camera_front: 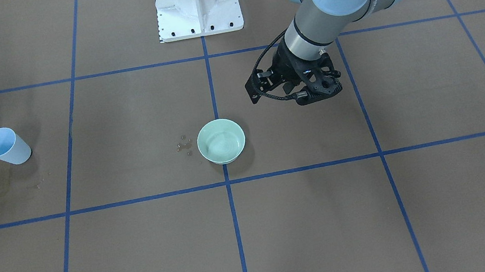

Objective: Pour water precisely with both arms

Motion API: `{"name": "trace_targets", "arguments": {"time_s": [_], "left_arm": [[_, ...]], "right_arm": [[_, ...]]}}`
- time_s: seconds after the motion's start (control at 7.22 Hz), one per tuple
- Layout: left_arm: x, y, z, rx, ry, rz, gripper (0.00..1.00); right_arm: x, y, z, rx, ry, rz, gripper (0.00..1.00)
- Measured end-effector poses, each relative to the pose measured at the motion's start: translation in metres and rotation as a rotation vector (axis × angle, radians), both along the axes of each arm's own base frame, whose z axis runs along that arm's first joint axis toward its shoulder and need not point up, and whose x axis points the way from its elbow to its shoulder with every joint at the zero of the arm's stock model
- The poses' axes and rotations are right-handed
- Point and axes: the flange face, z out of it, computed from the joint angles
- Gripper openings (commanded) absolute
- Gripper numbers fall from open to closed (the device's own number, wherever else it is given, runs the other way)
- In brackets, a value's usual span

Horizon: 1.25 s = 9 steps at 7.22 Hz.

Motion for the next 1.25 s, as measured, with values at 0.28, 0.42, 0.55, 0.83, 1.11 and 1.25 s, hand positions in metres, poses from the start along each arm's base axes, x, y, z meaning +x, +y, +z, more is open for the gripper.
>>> {"name": "trace_targets", "arguments": {"time_s": [0.28, 0.42, 0.55, 0.83, 1.11, 1.25], "left_arm": [[-0.001, 0.001, 0.004, -0.003, -0.004, 0.0, 0.91], [-0.001, 0.001, 0.007, -0.005, -0.006, 0.0, 0.91], [-0.001, 0.002, 0.008, -0.005, -0.007, 0.0, 0.91], [-0.001, 0.002, 0.008, -0.004, -0.008, 0.001, 0.91], [-0.001, 0.002, 0.008, -0.004, -0.008, 0.001, 0.92], [-0.001, 0.002, 0.008, -0.004, -0.008, 0.001, 0.92]], "right_arm": [[-0.029, 0.007, 0.001, -0.002, 0.017, 0.027, 0.98], [-0.038, 0.009, 0.002, -0.001, 0.023, 0.03, 0.98], [-0.043, 0.011, 0.003, -0.005, 0.026, 0.028, 0.99], [-0.046, 0.012, 0.012, -0.012, 0.042, 0.037, 0.99], [-0.053, 0.012, 0.017, -0.012, 0.053, 0.039, 0.99], [-0.057, 0.012, 0.017, -0.011, 0.054, 0.033, 0.99]]}}
